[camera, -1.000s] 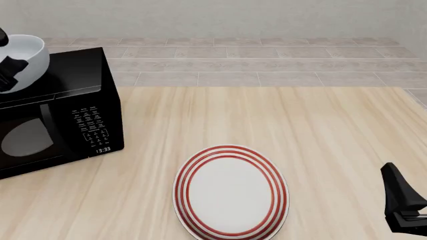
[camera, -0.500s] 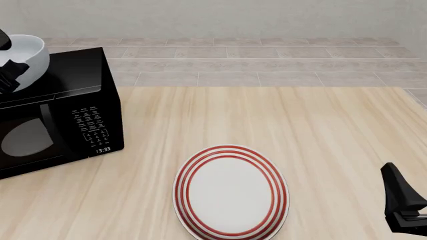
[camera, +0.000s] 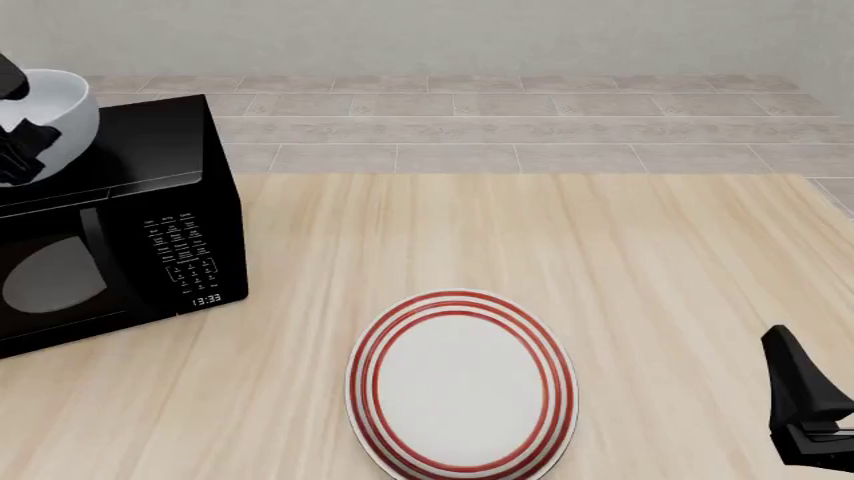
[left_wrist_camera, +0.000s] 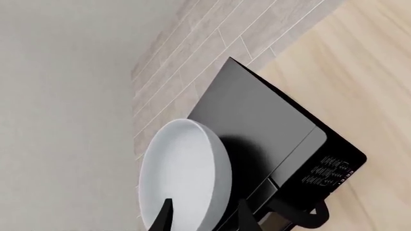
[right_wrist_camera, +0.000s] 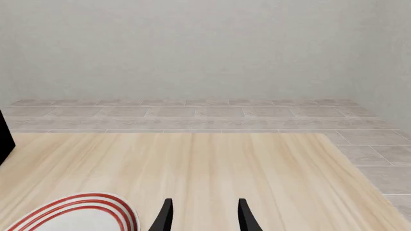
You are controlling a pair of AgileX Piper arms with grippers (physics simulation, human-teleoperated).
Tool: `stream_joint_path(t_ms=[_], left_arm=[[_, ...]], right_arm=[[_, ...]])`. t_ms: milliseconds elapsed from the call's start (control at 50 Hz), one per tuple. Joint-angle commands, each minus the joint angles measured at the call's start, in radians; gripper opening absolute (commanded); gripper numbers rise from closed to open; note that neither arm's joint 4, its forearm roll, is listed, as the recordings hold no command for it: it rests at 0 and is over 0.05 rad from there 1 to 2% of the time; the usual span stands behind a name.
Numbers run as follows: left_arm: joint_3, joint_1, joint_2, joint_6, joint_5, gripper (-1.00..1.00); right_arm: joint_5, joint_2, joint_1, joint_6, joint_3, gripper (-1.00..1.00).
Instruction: Pick up the white bowl and put it on the plate.
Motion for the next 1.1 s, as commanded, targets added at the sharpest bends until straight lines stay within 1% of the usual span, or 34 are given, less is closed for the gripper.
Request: stream_joint_path(t_ms=[20, 200, 300, 640, 680, 760, 800, 880, 940, 1040, 1100], left_arm=[[0.001, 0.001, 0.002, -0.009, -0.006, 1.00], [0.010, 0.001, 0.020, -0.007, -0.029, 1.00], [-0.005, 0.001, 0.026, -0.015, -0.027, 1.00], [0.014, 0.007, 0.074, -0.018, -0.075, 1.00], [0.002, 0.003, 0.077, -0.031, -0.066, 1.00], [-0.006, 0.003, 0.079, -0.033, -0.064, 1.00], [0.018, 0.010, 0.086, -0.018, -0.084, 1.00], [0.020, 0.010, 0.091, -0.017, -0.091, 1.00], [0.045, 0.017, 0.102, -0.006, -0.110, 1.00], [0.035, 0.024, 0.112, -0.007, -0.104, 1.00], [0.046, 0.027, 0.119, -0.004, -0.115, 1.00]], right_arm=[[-0.002, 0.001, -0.003, -0.001, 0.001, 1.00], [-0.002, 0.001, -0.003, -0.001, 0.001, 1.00], [-0.002, 0.001, -0.003, -0.001, 0.001, 1.00], [-0.002, 0.001, -0.003, -0.001, 0.001, 1.00], [-0.002, 0.001, -0.003, -0.001, 0.001, 1.00], [-0.002, 0.001, -0.003, -0.001, 0.001, 1.00], [-0.001, 0.001, -0.003, 0.000, 0.001, 1.00], [-0.002, 0.001, -0.003, 0.000, 0.001, 1.00], [-0.002, 0.001, -0.003, -0.001, 0.001, 1.00], [-0.001, 0.001, -0.003, -0.001, 0.001, 1.00], [-0.002, 0.001, -0.003, -0.001, 0.001, 1.00]])
